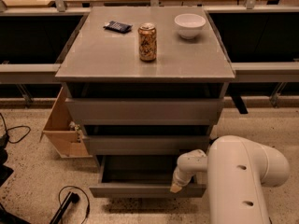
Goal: Open bottom drawer
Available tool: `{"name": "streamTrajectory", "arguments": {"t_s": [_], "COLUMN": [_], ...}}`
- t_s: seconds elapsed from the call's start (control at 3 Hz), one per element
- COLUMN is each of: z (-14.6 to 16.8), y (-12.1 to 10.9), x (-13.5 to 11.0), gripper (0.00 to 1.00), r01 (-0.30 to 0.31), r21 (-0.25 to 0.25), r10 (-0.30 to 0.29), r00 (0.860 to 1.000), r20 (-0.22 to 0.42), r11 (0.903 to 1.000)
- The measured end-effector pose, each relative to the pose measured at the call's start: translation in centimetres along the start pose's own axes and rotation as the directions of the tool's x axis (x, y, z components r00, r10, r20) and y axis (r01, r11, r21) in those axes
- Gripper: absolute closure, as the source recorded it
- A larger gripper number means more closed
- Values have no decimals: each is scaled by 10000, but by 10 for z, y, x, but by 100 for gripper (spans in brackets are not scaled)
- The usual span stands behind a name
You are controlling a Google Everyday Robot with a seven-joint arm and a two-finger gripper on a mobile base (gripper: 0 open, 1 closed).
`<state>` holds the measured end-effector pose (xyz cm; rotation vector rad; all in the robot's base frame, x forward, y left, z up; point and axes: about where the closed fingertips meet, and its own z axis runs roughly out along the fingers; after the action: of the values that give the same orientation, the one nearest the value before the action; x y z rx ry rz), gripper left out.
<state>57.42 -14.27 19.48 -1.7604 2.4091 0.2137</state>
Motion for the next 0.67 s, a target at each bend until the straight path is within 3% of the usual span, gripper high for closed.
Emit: {"name": "streamTrajectory", "arguments": {"t_s": [0.33,0.67], "z": [-1,-7], "y": [18,21], "x": [12,23], "gripper": [100,100], "r01": [-201,-446], "r21": [-277,-300], "r10": [195,433], "r00": [9996,9982], "r20": [-196,-421], "r11": [9994,9986]}}
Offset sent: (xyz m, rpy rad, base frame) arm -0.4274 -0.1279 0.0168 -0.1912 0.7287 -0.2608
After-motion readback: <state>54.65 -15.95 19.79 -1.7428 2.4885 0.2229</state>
